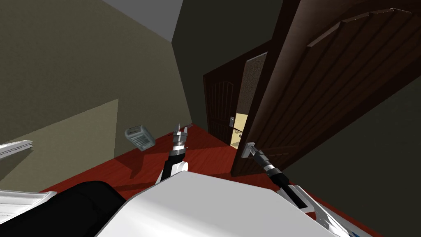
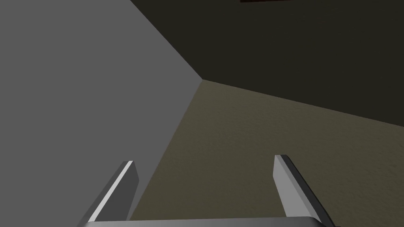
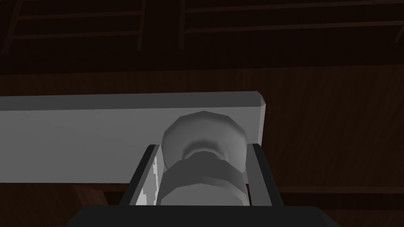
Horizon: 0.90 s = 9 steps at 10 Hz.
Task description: Pull the door open
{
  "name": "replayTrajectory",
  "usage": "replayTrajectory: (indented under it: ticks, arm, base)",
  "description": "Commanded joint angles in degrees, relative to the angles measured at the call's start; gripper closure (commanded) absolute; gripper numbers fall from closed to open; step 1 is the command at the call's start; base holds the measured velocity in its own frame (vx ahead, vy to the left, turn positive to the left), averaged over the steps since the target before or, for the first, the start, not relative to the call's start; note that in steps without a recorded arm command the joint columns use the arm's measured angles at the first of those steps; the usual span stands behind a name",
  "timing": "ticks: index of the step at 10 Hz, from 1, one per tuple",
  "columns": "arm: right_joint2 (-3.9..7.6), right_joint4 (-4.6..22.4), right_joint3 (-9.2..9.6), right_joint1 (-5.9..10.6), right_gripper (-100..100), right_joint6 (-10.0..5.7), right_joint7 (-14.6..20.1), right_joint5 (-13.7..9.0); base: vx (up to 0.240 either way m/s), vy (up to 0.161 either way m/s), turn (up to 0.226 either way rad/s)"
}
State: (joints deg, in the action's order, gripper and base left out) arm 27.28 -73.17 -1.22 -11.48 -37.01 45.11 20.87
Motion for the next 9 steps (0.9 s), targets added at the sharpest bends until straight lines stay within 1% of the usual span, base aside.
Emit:
replayTrajectory:
  ticks: [1,3,5,6,7,9]
  arm:
    - [0.93,0.35,0.02,-0.64,100,-1.56,0.81,0.26]
    - [2.06,0.6,0.08,-1.28,100,-3.52,1.83,0.58]
    - [2.97,0.8,0.13,-1.78,100,-5.07,2.64,0.83]
    - [2.46,0.7,0.54,-1.72,100,-4.52,2.34,0.88]
    - [2.92,1.27,0.7,-1.87,100,-5.67,2.71,1.01]
    - [3.6,1.92,0.7,-1.83,100,-7.02,3.13,1.09]
  base:
    - [-0.178,-0.093,0.109]
    - [-0.191,-0.143,0.122]
    - [-0.172,-0.115,0.086]
    - [-0.072,-0.043,0.019]
    - [-0.153,-0.06,0.119]
    - [-0.216,-0.15,0.174]
